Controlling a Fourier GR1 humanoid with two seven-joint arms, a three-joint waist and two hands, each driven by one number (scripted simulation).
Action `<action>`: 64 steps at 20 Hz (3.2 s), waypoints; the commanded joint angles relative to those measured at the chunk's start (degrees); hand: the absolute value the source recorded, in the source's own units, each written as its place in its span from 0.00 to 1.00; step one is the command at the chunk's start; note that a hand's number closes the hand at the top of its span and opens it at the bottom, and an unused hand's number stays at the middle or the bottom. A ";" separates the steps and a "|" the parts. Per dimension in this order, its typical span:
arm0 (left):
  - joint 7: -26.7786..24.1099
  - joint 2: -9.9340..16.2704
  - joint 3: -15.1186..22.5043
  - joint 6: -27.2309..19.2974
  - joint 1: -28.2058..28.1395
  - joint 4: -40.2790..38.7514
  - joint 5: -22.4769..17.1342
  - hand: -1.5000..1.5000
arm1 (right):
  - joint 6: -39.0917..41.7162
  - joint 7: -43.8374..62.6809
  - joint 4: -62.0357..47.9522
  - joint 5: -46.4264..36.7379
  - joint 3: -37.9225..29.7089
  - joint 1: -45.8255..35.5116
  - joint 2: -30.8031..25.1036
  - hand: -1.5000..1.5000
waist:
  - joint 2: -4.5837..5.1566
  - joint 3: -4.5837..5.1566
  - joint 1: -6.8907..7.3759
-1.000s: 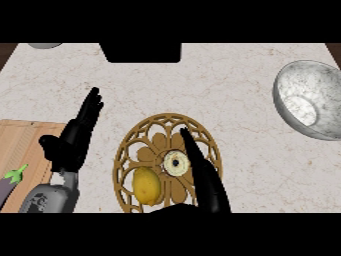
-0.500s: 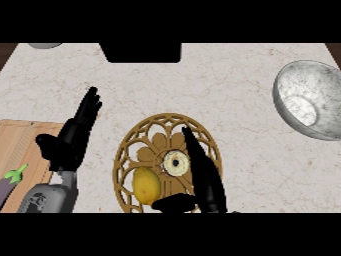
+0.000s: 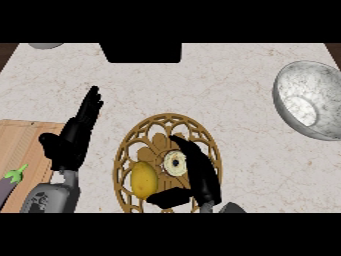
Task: Pick the cupcake from the placemat and place it in the bowl
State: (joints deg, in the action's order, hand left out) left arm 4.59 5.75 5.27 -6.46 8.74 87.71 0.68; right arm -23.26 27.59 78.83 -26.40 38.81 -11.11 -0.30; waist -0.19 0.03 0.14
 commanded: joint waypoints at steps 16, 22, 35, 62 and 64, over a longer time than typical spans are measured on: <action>0.32 -1.20 -1.00 0.76 -0.17 0.92 0.67 0.50 | 12.22 -21.20 12.83 9.75 8.13 4.61 -16.14 1.00 | 0.04 -0.13 -1.11; -1.06 -0.15 -2.62 0.68 -2.94 0.07 0.32 0.50 | 21.24 -41.85 26.62 19.62 5.98 11.30 -32.90 1.00 | -0.10 -0.28 -2.88; 1.01 -0.77 -2.45 -0.63 -4.85 3.88 0.63 0.50 | 27.49 -60.36 48.12 44.81 -35.67 29.79 -61.79 1.00 | -0.68 -0.05 -4.57; 3.32 -2.04 0.93 2.11 -0.64 4.39 2.47 0.50 | 27.32 -42.30 19.74 34.43 -43.24 4.19 -64.01 1.00 | 0.72 -0.08 2.42; 4.76 -3.34 1.53 0.47 0.75 4.36 3.50 0.50 | 26.88 -40.50 14.86 32.38 -39.58 -1.85 -62.50 1.00 | 0.73 -0.06 2.59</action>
State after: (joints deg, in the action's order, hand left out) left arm 7.20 3.82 5.06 -4.45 9.78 90.02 2.64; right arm 3.79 -10.83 102.87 11.80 -5.58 -6.35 -64.87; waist 0.60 0.01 2.52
